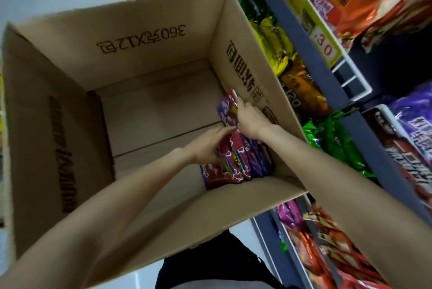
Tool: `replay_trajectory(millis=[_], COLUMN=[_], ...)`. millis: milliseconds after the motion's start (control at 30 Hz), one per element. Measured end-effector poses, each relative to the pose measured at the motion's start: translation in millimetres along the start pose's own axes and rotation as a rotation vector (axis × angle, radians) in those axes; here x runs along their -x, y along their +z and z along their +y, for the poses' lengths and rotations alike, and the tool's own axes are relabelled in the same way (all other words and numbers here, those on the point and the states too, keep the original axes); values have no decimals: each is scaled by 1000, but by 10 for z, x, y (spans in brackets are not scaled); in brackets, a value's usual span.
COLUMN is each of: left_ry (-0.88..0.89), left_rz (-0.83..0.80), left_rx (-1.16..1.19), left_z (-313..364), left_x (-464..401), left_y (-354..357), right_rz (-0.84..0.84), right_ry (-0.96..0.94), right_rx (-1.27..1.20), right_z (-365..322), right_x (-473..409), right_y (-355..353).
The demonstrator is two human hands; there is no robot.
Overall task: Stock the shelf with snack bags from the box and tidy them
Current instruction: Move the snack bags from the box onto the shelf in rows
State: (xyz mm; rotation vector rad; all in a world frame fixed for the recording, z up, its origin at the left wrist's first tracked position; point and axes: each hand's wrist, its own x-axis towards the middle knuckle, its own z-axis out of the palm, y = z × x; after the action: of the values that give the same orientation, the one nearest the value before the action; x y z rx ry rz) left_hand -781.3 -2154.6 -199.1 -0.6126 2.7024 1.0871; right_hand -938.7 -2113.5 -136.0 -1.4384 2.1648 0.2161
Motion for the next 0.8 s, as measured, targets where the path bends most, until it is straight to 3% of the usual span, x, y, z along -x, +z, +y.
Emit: replay_trajectory(millis=[167,300,433,533,667,800], left_ry=[101,29,-28,-105,-184,-180], left_rz=[28,22,63,26,-96,46], left_rx=[26,-57,1,45,166,286], left_z=[-173,-333,-490,-577,-611,-566], left_x=[136,259,352,398,424,485], left_y=[-6,-75,-140,-192,-249,-269], right_rz=[40,91,191,328,471,499], right_ry=[54,-19,-61,-33,-64,1], right_rx=[174,340,344,148,-289,-804], right_z=[-65,-164,-254,-296,-296,-310], right_x=[-125,-154,-149,-127,21,320], right_y=[100,156,102,-64,-277,-417])
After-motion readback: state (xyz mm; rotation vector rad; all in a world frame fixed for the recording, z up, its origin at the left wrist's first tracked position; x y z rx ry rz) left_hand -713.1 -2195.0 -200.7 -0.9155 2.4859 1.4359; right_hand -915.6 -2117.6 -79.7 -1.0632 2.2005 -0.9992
